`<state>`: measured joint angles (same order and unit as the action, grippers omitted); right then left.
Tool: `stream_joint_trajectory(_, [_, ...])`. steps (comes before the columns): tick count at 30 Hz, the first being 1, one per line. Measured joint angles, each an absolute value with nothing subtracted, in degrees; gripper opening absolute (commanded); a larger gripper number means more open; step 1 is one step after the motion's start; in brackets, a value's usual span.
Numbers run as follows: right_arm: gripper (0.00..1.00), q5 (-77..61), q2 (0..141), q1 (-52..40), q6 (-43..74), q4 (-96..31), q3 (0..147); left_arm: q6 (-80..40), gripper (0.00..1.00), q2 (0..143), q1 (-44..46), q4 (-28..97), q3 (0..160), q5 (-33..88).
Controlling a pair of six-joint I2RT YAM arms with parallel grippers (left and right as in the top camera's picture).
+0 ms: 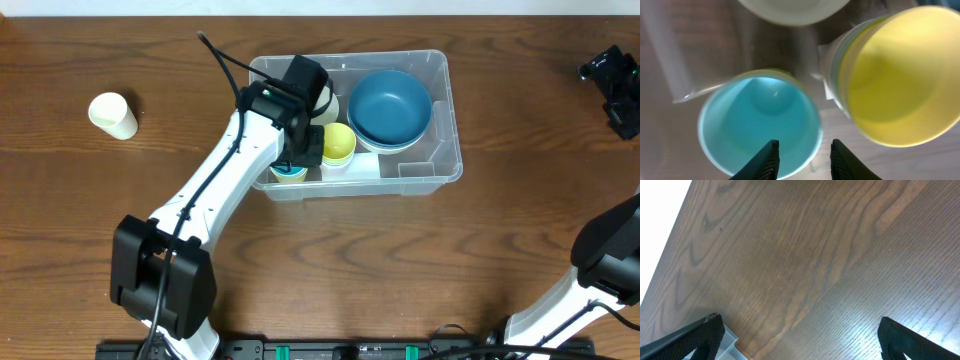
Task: Pack container
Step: 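Lower the blue cup into the yellow cup and release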
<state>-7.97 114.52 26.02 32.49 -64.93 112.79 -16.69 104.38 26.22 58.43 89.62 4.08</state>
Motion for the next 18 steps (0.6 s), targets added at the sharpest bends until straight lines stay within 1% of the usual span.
stream_joint_trajectory(3, [0.99, -8.0, 114.5, 26.0, 32.5, -64.9, 112.8, -16.7, 0.35, 104.4, 24.4, 61.3, 91.9, 4.0])
stream_joint_trajectory(8, [0.99, -8.0, 114.5, 26.0, 32.5, -64.9, 112.8, -16.6, 0.35, 103.7, 18.8, 65.6, 102.2, 3.8])
stream_joint_trajectory(10, [0.99, -8.0, 114.5, 26.0, 32.5, -64.9, 112.8, -16.3, 0.4, 102.2, 16.2, 66.2, 106.1, 3.0])
stream_joint_trajectory(14, [0.99, -8.0, 114.5, 26.0, 32.5, -64.9, 112.8, -16.0, 0.45, 97.5, 11.3, 63.8, 110.3, -3.3])
stream_joint_trajectory(18, [0.99, -7.9, 114.5, 26.0, 32.5, -64.9, 112.8, -16.0, 0.46, 94.8, 6.2, 60.3, 111.3, -11.8])
